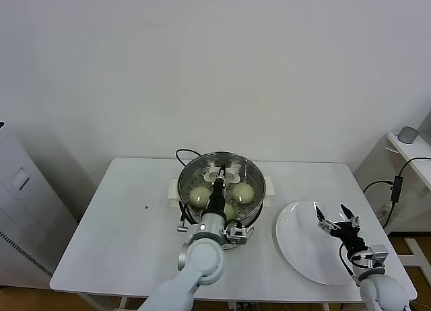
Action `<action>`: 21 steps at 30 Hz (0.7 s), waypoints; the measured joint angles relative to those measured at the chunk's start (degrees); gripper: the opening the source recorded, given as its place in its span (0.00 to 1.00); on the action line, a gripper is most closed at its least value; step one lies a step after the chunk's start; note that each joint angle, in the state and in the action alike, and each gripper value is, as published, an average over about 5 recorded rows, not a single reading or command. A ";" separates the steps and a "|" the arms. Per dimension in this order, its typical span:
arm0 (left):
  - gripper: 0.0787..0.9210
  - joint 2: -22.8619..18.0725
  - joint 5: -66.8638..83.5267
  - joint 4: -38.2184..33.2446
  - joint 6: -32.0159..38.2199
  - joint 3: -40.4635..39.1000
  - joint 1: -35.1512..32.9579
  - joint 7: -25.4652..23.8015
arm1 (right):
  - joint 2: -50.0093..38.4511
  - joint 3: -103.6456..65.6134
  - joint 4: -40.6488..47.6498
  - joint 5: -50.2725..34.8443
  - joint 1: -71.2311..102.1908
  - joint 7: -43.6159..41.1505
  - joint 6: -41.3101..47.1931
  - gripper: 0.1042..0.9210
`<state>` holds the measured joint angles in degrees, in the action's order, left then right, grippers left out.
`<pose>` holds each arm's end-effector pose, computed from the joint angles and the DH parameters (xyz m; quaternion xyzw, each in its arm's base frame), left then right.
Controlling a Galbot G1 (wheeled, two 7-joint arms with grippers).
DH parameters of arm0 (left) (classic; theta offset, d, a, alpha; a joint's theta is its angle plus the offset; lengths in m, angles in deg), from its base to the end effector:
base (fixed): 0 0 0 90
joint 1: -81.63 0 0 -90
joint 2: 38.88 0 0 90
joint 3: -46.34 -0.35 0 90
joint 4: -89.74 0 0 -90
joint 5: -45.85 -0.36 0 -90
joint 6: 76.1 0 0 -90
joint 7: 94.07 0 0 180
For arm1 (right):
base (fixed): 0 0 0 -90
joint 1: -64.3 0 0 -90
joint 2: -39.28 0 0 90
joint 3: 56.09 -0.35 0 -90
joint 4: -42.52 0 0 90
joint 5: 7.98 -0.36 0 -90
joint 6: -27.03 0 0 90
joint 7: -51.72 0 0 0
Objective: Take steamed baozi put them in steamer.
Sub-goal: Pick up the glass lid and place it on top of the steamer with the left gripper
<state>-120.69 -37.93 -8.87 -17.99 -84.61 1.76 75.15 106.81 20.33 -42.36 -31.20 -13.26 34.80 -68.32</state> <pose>0.3220 -0.1887 -0.2739 0.0492 0.7053 0.7034 0.0727 0.2712 -0.2238 -0.3885 0.0207 -0.9982 -0.0005 0.0569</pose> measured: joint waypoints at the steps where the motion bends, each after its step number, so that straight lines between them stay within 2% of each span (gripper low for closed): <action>1: 0.04 0.04 0.09 0.05 -0.01 0.04 0.00 0.03 | 0.00 -0.02 0.03 0.00 -0.01 -0.02 -0.02 0.88; 4: 0.04 0.08 0.40 0.17 -0.03 0.21 -0.01 0.18 | 0.06 -0.04 0.09 0.00 -0.04 -0.05 -0.05 0.88; 7: 0.10 0.09 0.78 0.18 -0.08 0.52 -0.11 0.45 | 0.15 -0.05 0.08 -0.01 -0.05 -0.09 -0.08 0.88; 14: 0.34 1.08 3.08 -1.46 0.16 1.30 -1.10 0.74 | 0.17 -0.15 0.12 -0.07 -0.12 -0.20 -0.13 0.88; 21: 0.59 4.40 12.80 -7.72 3.05 2.13 -3.01 -0.11 | 0.12 -0.27 0.52 -0.19 -0.34 -0.45 -0.22 0.88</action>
<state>-116.29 -25.13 -16.59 -14.94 -82.49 -1.25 75.04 106.93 20.05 -41.84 -31.39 -13.60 34.35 -68.55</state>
